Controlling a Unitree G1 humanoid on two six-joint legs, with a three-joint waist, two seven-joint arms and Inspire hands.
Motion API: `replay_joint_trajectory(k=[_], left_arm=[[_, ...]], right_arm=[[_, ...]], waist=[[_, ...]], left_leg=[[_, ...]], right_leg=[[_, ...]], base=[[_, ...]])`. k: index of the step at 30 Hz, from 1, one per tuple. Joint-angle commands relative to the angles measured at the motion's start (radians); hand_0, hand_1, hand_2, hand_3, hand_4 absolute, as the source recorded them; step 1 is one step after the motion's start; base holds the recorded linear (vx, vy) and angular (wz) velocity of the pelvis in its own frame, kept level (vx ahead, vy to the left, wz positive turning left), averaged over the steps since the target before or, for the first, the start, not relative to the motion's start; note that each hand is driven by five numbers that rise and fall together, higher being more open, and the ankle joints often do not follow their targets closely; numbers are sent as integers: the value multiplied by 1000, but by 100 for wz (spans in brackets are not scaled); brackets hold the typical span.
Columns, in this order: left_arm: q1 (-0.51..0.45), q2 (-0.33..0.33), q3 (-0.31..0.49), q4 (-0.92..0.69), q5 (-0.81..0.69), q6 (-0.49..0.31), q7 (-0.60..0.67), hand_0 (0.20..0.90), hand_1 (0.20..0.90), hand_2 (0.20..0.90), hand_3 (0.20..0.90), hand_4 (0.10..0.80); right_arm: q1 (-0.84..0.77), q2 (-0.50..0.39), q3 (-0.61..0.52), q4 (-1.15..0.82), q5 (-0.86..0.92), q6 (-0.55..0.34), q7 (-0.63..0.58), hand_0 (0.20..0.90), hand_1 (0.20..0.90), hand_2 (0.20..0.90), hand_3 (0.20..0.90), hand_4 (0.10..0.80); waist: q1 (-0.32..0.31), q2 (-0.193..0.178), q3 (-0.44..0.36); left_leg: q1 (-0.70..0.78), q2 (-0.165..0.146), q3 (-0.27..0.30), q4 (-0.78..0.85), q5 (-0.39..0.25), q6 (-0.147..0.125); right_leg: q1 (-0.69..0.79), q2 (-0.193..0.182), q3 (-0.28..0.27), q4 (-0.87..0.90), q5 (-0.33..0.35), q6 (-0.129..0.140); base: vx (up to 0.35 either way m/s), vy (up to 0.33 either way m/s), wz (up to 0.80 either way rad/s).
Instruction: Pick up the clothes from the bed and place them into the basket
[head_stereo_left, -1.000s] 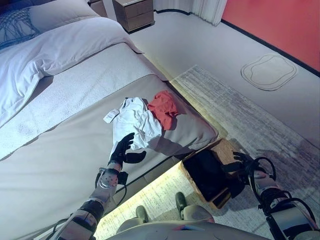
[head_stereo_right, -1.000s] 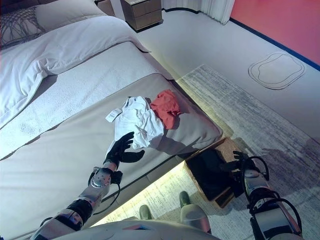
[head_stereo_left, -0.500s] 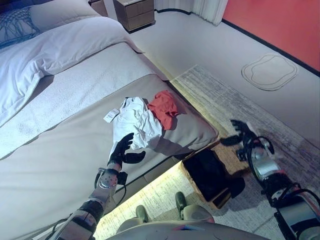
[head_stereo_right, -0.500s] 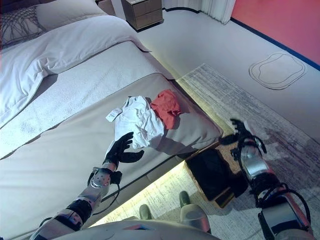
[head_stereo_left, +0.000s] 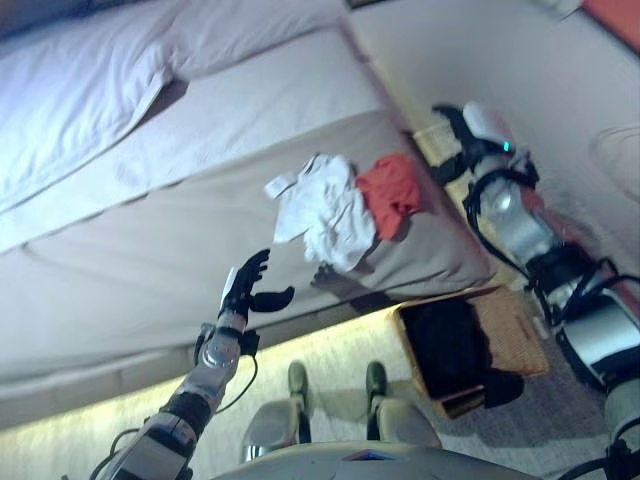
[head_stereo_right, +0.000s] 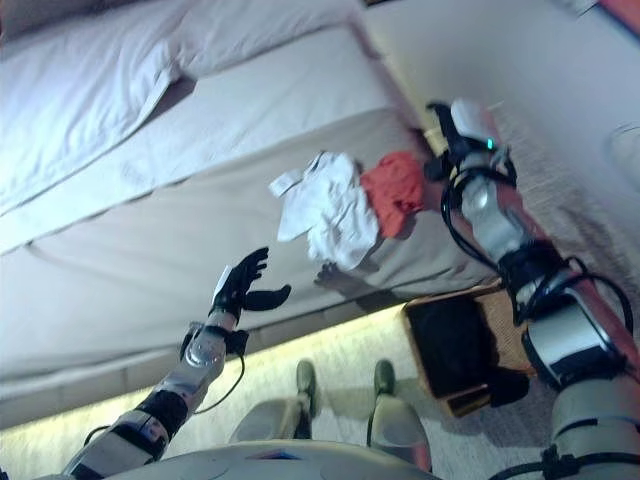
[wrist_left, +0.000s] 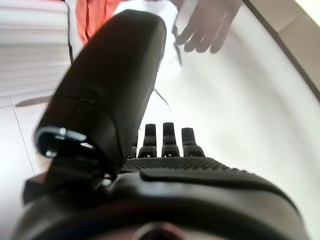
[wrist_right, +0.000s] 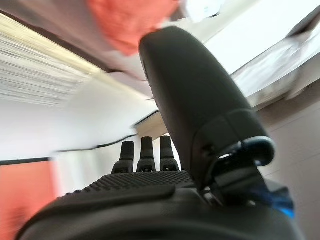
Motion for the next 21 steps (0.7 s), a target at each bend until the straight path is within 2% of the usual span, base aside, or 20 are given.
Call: replay_joint_trajectory(k=[1,5,8,10,15,21], left_arm=[[-14,89,-21,-122,-44,-88,3,900,900,900,900,800],[43,133,-1,-179,-82,-103,-6,900,900,900,900,800],[81,155,7,-208,-99,-112,-3,900,900,900,900,800],[99,158,12,-220,-110,-120,-2,900,900,900,900,800],[166,172,46,-318,-220,-156,-9,900,900,900,900,800],[210,200,73,-477,-261,-157,-8,900,900,900,900,800]], right_arm=[[-164,-19,86,-25,-74,5,-14,900,900,900,900,800],[-242,2,146,59,-95,40,-5,900,900,900,900,800],[-294,21,180,137,-140,57,22,900,900,900,900,800],[-310,27,194,180,-139,66,32,900,900,900,900,800],[-347,44,206,334,-162,71,29,900,900,900,900,800],[-359,18,248,475,-190,173,111,900,900,900,900,800]], waist=[[61,-57,17],[121,-32,81],[156,-11,121],[171,-2,140],[220,32,144],[241,69,144]], left_leg=[[-118,-41,-45,302,-249,24],[-225,-78,-73,423,-279,39],[-297,-100,-60,510,-301,52],[-318,-104,-60,550,-327,48],[-494,-126,-71,675,-352,68],[-646,-142,-76,792,-373,88]], right_leg=[[-113,-90,-47,315,-173,-28],[-197,-117,-70,466,-224,-46],[-263,-144,-101,570,-255,-58],[-278,-145,-101,610,-283,-56],[-442,-154,-115,729,-310,-70],[-596,-157,-104,835,-335,-83]], base=[[-72,14,44],[-14,-15,45],[23,7,30],[78,4,35],[2,-1,24],[-32,-1,14]])
